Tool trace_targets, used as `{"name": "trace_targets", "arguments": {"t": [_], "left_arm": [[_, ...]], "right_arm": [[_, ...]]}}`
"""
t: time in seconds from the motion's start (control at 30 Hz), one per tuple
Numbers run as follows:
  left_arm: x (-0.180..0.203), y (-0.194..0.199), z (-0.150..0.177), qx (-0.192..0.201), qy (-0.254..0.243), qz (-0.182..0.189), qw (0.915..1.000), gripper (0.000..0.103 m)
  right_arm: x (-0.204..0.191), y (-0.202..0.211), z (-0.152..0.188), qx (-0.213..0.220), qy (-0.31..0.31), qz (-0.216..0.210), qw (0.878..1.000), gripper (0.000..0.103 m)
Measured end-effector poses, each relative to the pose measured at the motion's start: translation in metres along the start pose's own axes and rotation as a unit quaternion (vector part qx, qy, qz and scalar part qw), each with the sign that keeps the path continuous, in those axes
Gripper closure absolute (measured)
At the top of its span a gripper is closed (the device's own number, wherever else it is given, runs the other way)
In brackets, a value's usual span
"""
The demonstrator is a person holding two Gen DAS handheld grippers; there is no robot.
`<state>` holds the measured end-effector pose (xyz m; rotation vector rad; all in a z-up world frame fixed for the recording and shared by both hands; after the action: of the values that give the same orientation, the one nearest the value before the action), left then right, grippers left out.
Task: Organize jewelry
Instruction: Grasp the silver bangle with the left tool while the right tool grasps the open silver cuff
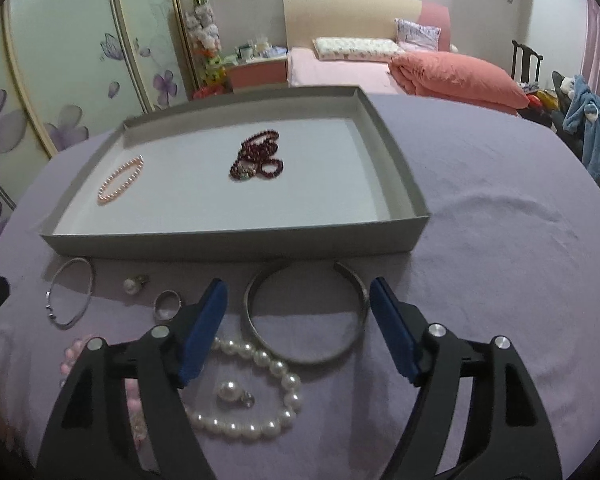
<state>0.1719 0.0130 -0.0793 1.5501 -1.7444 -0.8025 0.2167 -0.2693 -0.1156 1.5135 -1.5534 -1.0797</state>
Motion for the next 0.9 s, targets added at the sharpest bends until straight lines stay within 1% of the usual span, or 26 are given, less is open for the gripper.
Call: {"name": "trace_targets", "arguments": {"t": [0.1,0.23,0.33,0.47,0.53,0.57,0.6,0.73,0.9], "left_arm": [[0.000,0.000,0.000,-0.001,0.000,0.001,1.0000,0.044],[0.001,-0.003,0.002,-0.005,-0.002,0.002,1.0000,0.044],[0.001,-0.005,0.002,-0.009,-0.003,0.002,1.0000,0.044],[0.002,-0.007,0.002,-0.014,-0.004,0.002,0.9999,0.044],[0.004,-0.007,0.002,-0.015,-0.006,0.002,0.9999,0.043],[0.004,-0.008,0.002,-0.017,-0.007,0.002,0.9998,0.041],[0.005,-0.008,0.002,-0.018,-0.008,0.002,0.9998,0.039],[0.009,-0.012,0.001,-0.025,-0.015,0.006,0.9996,0.034],[0.027,-0.025,-0.003,-0.047,-0.036,0.008,0.9982,0.025]], "right_arm": [[-0.003,-0.001,0.000,-0.003,0.007,0.014,1.000,0.028],[0.002,-0.004,-0.001,-0.004,-0.008,0.024,1.000,0.028],[-0.001,-0.006,-0.002,-0.006,0.003,0.037,0.999,0.026],[-0.002,-0.011,-0.001,-0.013,0.006,0.035,0.999,0.026],[0.002,-0.012,-0.003,-0.014,-0.004,0.027,1.000,0.029],[0.004,-0.011,-0.003,-0.013,-0.006,0.026,1.000,0.031],[0.005,-0.010,-0.003,-0.010,-0.005,0.029,1.000,0.037],[0.015,-0.008,0.002,-0.009,-0.015,0.021,1.000,0.037],[0.021,-0.006,0.003,-0.007,-0.022,0.015,1.000,0.037]]}}
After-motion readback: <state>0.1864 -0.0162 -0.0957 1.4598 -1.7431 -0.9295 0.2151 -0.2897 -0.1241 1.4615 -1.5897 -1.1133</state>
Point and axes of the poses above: each gripper's, at about its wrist camera, not at the fingertips, and y roughly against the way its jaws point, x to its right, z to its underside, the point moved 4 cm from there along -y, roughly the way its jaws point, and after that the axes turned 15 degrees about -x, right-handed, at the moved point
